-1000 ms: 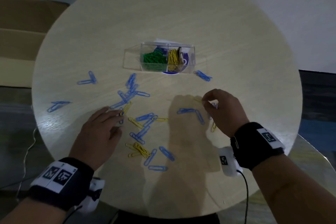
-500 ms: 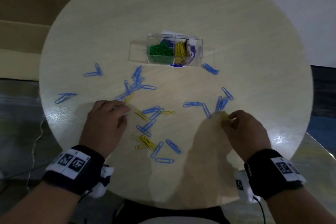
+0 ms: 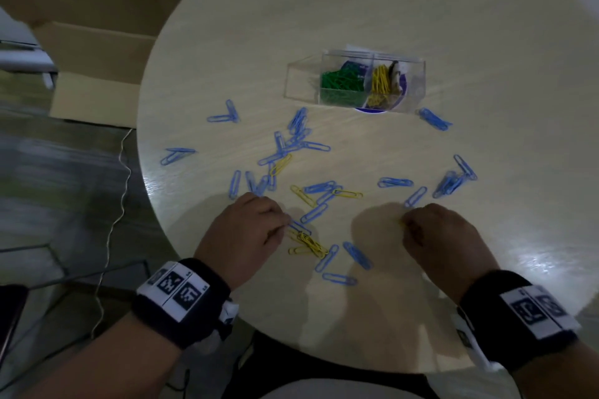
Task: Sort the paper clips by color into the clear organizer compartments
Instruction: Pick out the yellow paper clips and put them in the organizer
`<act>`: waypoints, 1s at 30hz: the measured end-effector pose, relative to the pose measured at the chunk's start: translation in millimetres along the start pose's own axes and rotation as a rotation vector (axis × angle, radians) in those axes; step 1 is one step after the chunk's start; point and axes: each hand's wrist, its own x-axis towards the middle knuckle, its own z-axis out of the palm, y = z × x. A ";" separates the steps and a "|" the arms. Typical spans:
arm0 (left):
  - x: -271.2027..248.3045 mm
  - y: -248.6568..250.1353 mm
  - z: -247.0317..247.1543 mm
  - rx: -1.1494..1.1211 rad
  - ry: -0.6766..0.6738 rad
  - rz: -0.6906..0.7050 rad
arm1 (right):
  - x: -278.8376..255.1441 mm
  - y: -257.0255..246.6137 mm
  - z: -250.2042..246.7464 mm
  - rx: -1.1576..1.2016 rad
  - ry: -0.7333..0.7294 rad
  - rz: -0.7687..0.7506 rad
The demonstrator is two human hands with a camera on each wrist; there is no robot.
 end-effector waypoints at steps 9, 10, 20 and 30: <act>70.7 -24.5 -2.6 0.082 0.082 -0.280 | 65.1 -47.5 0.1 0.103 0.010 -0.046; 74.1 -24.1 -3.2 0.097 0.062 -0.284 | 67.9 -50.1 0.6 0.093 -0.017 -0.060; 63.6 -15.0 -5.8 0.143 0.026 -0.010 | 63.5 -48.7 3.3 0.036 -0.067 -0.085; 53.2 -10.7 -6.2 0.155 -0.094 0.030 | 50.2 -53.6 10.0 -0.002 -0.049 -0.200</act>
